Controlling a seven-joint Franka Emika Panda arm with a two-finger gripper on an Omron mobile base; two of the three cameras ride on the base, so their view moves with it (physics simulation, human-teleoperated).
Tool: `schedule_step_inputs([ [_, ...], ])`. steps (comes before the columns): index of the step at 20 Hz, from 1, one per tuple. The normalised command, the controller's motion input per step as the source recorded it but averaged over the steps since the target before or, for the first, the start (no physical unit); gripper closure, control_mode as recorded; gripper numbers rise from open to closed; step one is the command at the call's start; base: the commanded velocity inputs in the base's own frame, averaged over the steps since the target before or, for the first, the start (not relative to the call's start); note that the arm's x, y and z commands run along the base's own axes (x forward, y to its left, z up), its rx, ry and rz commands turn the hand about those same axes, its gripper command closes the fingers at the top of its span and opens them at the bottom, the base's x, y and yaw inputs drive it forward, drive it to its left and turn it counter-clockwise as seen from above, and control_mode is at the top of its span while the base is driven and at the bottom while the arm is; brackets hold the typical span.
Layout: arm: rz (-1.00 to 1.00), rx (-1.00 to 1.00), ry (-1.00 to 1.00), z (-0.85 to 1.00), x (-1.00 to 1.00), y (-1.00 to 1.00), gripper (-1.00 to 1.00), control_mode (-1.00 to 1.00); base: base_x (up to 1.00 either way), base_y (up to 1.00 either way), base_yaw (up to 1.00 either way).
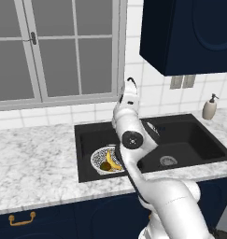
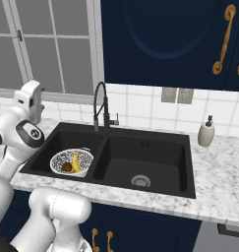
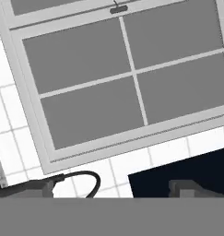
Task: Put the colander in the sink, put the banana, mango, banana in the colander, and turn on the sink faucet and pour water over the colander.
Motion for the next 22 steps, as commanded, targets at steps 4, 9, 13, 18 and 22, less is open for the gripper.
schedule_step_inputs([
  [4, 0.00, 1.00, 0.17, 0.01, 0.00, -0.62, -1.00, -1.00, 0.00, 0.00, 0.00],
  [9, 0.00, 1.00, 0.26, -0.04, 0.00, -0.75, -1.00, -1.00, 0.00, 0.00, 0.00],
  [13, 0.00, 1.00, 0.23, -0.19, -0.04, -0.71, -1.00, -1.00, 0.00, 0.00, 0.00],
  [18, 0.00, 0.72, 0.05, -0.24, -0.05, -0.59, -1.00, -1.00, 0.00, 0.00, 0.00],
  [22, 0.00, 0.22, -0.03, -0.52, 0.00, -0.43, -1.00, -1.00, 0.00, 0.00, 0.00],
])
